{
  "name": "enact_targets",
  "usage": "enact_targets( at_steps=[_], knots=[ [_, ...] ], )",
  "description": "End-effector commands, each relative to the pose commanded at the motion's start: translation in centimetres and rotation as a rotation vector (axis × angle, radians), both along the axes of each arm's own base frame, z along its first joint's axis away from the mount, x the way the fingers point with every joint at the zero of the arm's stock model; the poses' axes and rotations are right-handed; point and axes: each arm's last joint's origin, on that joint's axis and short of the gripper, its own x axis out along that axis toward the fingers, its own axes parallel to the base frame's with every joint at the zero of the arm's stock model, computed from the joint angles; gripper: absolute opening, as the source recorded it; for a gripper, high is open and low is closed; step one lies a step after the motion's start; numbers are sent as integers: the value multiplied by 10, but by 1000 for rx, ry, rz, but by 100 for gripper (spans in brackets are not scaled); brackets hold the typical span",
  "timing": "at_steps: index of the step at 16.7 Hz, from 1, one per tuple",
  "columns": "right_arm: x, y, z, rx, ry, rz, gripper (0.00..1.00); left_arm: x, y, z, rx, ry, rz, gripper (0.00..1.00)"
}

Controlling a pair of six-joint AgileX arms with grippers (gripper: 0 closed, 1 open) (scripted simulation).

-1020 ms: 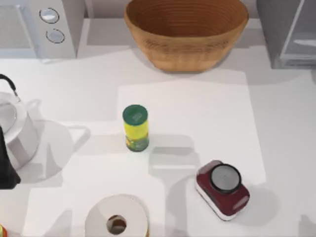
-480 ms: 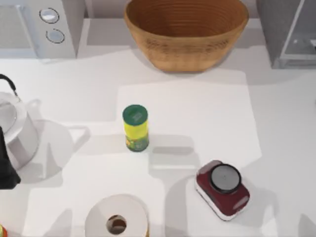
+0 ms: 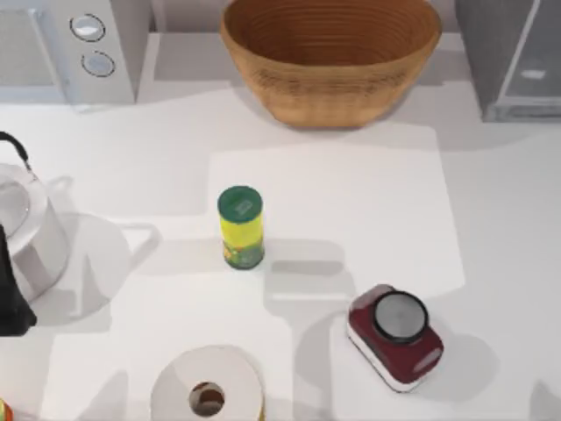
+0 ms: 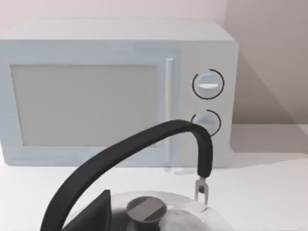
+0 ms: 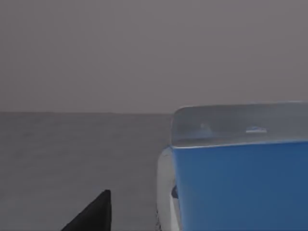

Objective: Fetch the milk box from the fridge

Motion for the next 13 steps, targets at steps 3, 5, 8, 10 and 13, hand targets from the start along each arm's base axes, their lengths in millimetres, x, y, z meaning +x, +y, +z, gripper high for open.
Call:
enact_targets(
  at_steps=[3,5,8,10,13],
  knots=[
    [0,0,0,0,0,0,77,0,0,0,0,0,0,100],
    [0,0,0,0,0,0,62,0,0,0,0,0,0,100],
    [0,0,0,0,0,0,40,0,0,0,0,0,0,100],
    [0,0,0,0,0,0,25,0,0,0,0,0,0,100],
    [0,0,0,0,0,0,2,0,0,0,0,0,0,100]
  ],
)
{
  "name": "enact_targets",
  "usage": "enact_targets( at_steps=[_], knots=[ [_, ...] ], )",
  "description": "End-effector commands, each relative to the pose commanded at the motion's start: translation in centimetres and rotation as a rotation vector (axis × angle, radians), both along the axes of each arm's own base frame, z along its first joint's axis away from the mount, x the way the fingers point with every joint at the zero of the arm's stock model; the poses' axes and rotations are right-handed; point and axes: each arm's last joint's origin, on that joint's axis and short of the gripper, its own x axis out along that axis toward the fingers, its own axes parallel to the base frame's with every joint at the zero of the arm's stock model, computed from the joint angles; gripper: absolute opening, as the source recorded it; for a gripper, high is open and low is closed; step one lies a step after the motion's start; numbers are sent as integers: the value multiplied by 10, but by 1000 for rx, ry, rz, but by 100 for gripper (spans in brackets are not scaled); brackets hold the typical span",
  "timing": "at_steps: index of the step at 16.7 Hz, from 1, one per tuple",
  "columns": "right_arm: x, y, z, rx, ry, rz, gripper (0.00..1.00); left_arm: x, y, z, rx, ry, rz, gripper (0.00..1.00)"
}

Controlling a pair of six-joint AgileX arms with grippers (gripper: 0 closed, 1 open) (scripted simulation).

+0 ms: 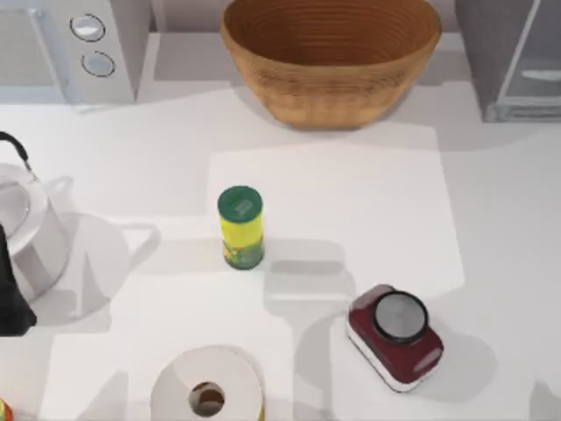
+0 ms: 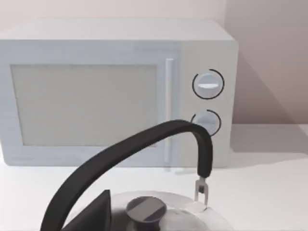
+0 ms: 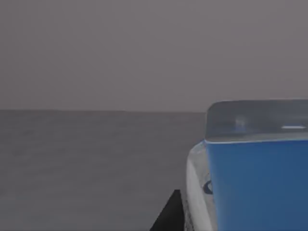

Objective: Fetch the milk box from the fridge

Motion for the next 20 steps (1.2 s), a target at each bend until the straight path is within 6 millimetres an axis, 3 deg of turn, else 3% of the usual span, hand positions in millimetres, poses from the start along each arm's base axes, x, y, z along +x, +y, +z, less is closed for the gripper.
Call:
enact_targets(
  at_steps=[10,20],
  knots=[
    [0,1,2,1,-1,1,0,0,0,0,0,0,0,100],
    [0,1,51,1,-1,1,0,0,0,0,0,0,0,100]
  ],
)
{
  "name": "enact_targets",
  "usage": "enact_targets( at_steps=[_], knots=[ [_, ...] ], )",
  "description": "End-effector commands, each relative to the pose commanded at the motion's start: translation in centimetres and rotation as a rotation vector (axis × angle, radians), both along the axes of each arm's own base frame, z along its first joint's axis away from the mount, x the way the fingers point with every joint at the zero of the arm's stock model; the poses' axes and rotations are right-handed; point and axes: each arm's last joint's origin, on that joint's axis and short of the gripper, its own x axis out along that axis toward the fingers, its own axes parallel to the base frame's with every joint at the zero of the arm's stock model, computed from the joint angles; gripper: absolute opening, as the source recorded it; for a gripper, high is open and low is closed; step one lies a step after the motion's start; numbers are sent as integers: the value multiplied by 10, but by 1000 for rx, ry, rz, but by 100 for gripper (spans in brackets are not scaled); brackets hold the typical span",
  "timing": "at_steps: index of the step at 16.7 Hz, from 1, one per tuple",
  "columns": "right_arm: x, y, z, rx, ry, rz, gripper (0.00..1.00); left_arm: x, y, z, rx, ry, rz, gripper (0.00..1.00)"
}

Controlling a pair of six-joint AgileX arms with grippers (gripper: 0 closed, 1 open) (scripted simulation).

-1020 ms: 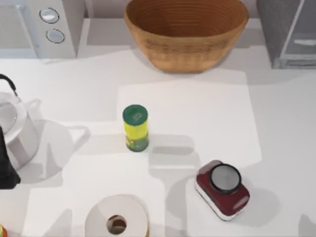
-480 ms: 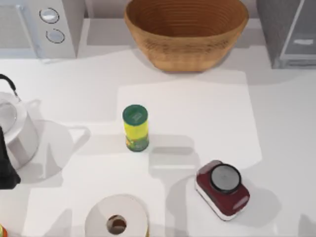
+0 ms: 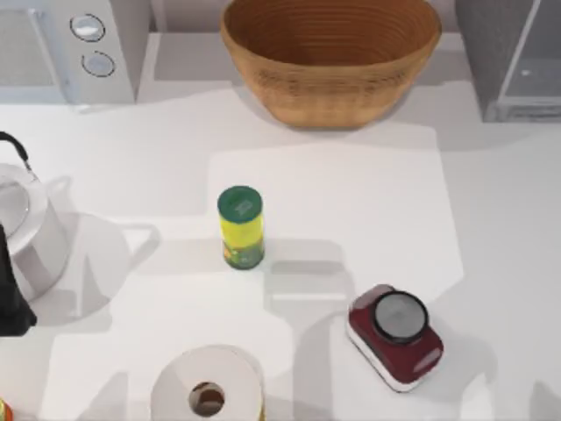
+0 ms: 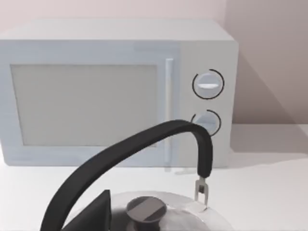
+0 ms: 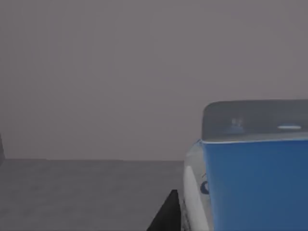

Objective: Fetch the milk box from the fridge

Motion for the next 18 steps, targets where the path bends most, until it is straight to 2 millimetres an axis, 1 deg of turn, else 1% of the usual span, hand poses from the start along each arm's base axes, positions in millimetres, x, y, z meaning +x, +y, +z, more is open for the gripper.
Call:
enact_targets(
  at_steps=[4,6,7,9,12,13,15,16,18],
  knots=[
    [0,0,-1,1,-1,0,0,0,0,0,0,0,0,100],
    [-8,-3,8,-9,-33,0,0,0,0,0,0,0,0,100],
    [-15,-3,12,-12,-46,0,0,0,0,0,0,0,0,100],
    [-31,-3,10,-10,-39,0,0,0,0,0,0,0,0,100],
    [-67,0,-16,20,57,-2,0,0,0,0,0,0,0,100],
    [-78,2,-16,20,58,-2,0,0,0,0,0,0,0,100],
    [-93,2,-8,12,29,-1,0,0,0,0,0,0,0,100],
    [-98,2,-4,6,12,0,0,0,0,0,0,0,0,100],
    [-100,1,-2,2,2,0,0,0,0,0,0,0,0,100]
  ],
)
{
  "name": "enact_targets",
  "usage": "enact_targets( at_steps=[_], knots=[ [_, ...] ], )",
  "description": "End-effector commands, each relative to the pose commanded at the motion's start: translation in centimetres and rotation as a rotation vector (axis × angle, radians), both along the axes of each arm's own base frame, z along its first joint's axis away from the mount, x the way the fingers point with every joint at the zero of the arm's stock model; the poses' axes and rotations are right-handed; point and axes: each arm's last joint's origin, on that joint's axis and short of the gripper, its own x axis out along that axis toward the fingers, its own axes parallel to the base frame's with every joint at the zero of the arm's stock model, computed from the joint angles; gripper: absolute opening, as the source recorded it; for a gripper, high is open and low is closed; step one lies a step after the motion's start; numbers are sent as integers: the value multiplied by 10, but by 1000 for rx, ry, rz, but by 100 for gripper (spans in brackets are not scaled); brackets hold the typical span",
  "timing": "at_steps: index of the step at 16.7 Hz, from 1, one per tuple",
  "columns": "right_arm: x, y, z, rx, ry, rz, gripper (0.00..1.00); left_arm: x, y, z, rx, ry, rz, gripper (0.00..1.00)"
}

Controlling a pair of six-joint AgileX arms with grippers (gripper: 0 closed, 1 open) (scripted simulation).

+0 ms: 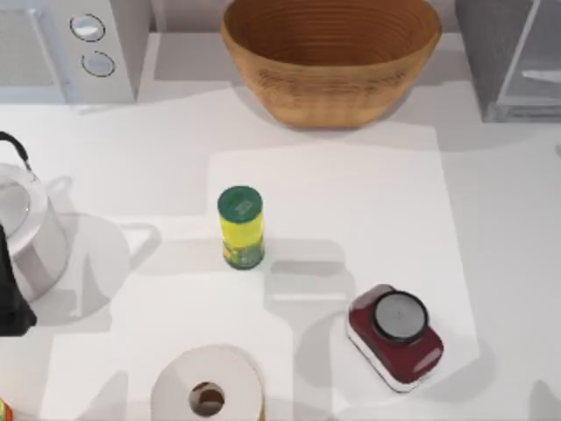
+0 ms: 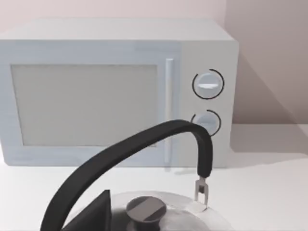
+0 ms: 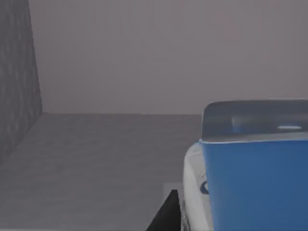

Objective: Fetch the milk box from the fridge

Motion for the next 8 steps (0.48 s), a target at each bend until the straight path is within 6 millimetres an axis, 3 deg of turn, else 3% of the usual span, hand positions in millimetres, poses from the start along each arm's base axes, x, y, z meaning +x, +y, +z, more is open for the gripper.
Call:
enact_targets(
  at_steps=[5,8],
  knots=[
    [0,3,-1,8,11,3,0,0,0,0,0,0,0,100],
    [-12,13,11,39,53,-1,0,0,0,0,0,0,0,100]
  ],
)
